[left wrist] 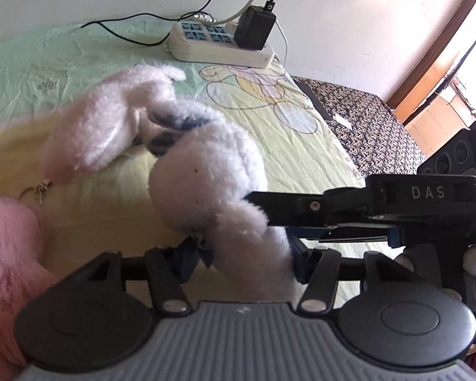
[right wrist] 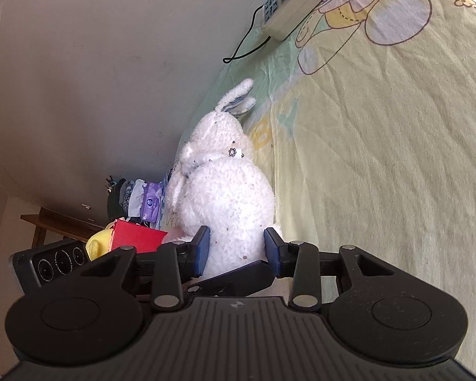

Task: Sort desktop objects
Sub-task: 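Close the right gripper on the white rabbit plush's body, then lift the white rabbit plush off the bed with the right gripper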

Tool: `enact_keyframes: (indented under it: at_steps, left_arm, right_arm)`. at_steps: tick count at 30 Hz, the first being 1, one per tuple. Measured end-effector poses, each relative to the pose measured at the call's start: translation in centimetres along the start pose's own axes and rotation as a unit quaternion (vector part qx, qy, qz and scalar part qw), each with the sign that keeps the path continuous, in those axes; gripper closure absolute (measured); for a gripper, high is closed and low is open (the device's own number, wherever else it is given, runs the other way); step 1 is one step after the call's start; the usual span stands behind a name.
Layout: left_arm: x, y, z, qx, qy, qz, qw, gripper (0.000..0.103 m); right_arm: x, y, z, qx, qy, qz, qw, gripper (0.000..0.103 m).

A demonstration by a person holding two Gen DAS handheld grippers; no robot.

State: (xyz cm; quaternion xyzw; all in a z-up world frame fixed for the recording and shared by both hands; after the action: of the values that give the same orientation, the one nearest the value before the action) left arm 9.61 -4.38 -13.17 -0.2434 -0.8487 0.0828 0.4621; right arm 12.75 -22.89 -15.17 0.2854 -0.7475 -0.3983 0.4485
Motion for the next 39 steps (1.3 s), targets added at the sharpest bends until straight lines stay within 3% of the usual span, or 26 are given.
enact_keyframes:
  at_steps: [12, 20, 28, 39]
  left_arm:
    - [4.9, -4.7, 3.9, -0.094, -0.008, -0.007, 0.9955, 0.046]
    - [10.5, -5.7, 5.9, -0.131, -0.043, 0.01, 0.9904, 0.046]
    - [18.8, -3.0, 6.8, -0.152, -0.096, 0.028, 0.9833, 0.046]
    - [28.1, 3.9, 8.1, -0.16, -0.153, 0.009, 0.9751, 0.046]
  right_arm:
    - [4.7, 3.1, 5.4, -0.022, -0.019, -0.003, 1.0, 0.063]
    - [6.7, 7.7, 9.5, -0.006, -0.048, -0.007, 0.999, 0.063]
    - [5.4, 14.8, 13.0, 0.032, -0.083, -0.017, 0.996, 0.063]
    - [-1.4, 24.2, 16.1, 0.102, -0.097, -0.037, 0.989, 0.063]
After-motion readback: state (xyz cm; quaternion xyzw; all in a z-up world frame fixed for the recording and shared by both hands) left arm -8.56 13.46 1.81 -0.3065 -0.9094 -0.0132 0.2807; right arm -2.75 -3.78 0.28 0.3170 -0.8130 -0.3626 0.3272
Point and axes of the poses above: each gripper's, at about its wrist camera, not at the fingertips, and x roughly against the way its jaws point, y to its left, z to its underside, the point moved 4 cm from there along -x, roughly the way its jaws point, and after that the axes turned 3 degrees about z, right-handed, at the moved point
